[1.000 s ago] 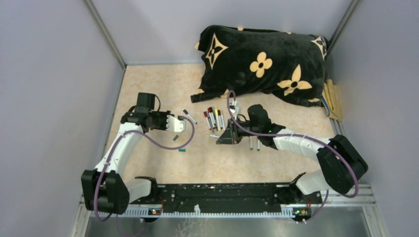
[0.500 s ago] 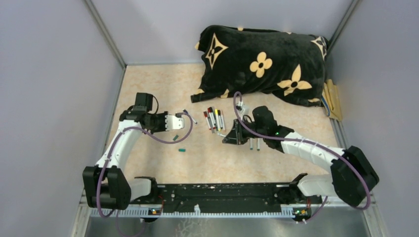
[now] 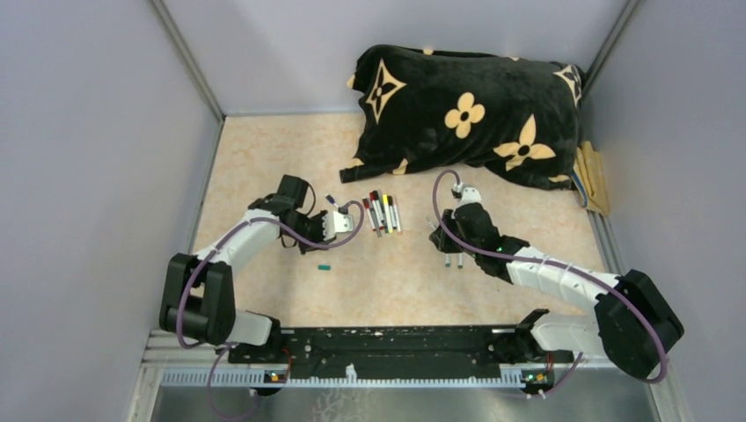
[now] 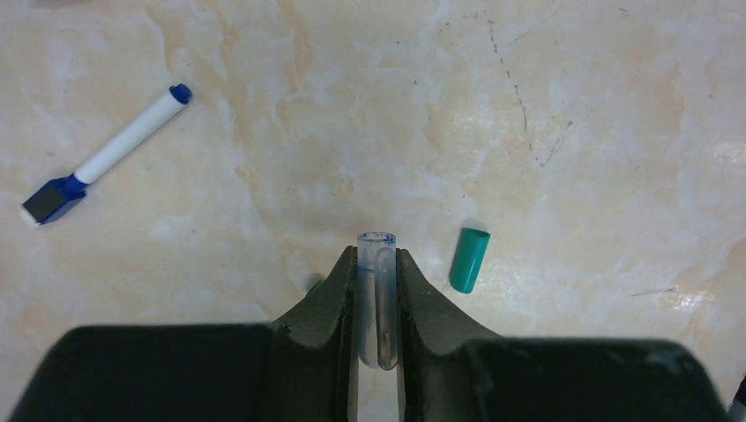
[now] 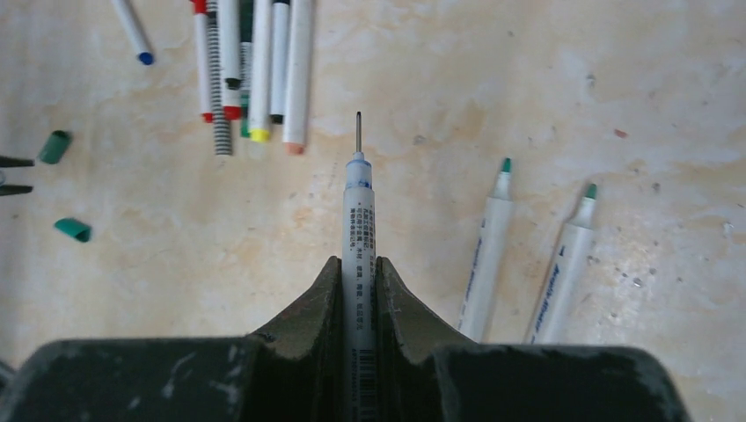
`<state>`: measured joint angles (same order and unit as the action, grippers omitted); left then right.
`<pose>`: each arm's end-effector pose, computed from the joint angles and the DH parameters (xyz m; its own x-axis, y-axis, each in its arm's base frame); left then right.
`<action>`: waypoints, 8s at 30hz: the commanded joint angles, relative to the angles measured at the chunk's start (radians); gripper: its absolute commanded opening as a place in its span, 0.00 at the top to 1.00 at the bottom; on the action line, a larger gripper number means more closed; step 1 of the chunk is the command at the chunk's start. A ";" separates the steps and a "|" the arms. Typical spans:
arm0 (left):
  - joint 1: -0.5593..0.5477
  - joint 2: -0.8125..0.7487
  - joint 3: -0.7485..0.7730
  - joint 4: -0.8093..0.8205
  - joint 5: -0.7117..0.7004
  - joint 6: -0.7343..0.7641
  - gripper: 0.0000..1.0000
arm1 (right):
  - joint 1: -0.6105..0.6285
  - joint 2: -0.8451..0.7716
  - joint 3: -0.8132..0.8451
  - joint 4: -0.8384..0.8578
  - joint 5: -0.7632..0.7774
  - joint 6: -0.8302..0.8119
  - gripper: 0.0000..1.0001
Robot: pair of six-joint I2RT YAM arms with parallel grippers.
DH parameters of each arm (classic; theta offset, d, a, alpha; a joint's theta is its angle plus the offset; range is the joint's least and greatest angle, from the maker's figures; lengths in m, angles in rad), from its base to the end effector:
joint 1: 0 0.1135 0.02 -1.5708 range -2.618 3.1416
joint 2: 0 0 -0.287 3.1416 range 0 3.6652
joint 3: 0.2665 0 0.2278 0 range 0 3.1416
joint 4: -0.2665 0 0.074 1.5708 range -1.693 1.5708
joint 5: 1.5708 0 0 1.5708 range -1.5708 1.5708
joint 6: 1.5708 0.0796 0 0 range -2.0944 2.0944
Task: Open the pen caps
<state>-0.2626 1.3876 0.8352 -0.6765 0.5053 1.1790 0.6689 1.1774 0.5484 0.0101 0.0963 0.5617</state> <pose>0.2164 -0.0981 0.1961 0.0074 0.8354 -0.5495 0.9875 0.0805 0.1357 0.1991 0.1477 0.2089 -0.6812 0.1373 -0.7191 -0.2280 0.8936 0.3866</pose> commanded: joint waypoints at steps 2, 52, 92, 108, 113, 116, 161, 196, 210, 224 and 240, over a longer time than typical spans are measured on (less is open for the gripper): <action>-0.028 0.024 -0.050 0.090 0.013 -0.089 0.89 | -0.009 0.053 -0.014 0.078 0.130 0.043 1.00; 0.254 -0.061 0.503 -0.160 -0.055 -0.372 0.01 | 0.056 0.263 0.306 0.031 0.152 -0.103 0.65; 0.309 -0.108 0.432 -0.272 0.168 -0.372 0.01 | 0.072 0.678 0.500 0.044 0.131 -0.187 1.00; 0.281 -0.080 0.363 -0.336 0.259 -0.071 0.01 | 0.059 0.332 0.423 -0.036 -0.196 -0.185 1.00; 0.266 -0.137 0.349 -0.341 0.322 0.062 0.01 | 0.061 0.302 0.434 -0.068 -0.403 -0.169 1.00; 0.267 -0.175 0.315 -0.361 0.375 0.168 0.01 | 0.061 0.307 0.450 -0.069 -0.566 -0.158 1.00; -0.144 -0.243 0.149 -0.301 0.006 0.230 0.89 | 0.136 0.544 0.591 0.150 -0.973 0.022 0.77; -0.152 -0.225 0.105 -0.166 -0.269 0.162 1.00 | 0.122 0.401 0.362 0.063 -0.826 -0.033 1.00; -0.106 -0.154 0.086 -0.100 -0.219 0.049 1.00 | 0.045 0.201 0.229 -0.035 -0.655 -0.091 1.00; -0.104 -0.034 -0.059 0.116 -0.085 -0.218 0.89 | 0.052 0.198 0.123 0.069 0.128 0.023 1.00; -0.095 0.012 -0.101 0.183 -0.141 -0.202 0.55 | 0.071 0.424 0.173 0.109 0.312 0.043 0.95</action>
<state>-0.3626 1.3857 0.7406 -0.4992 0.3653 0.9730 0.7311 1.5692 0.6743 0.0967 0.3603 0.5884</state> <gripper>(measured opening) 0.426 0.106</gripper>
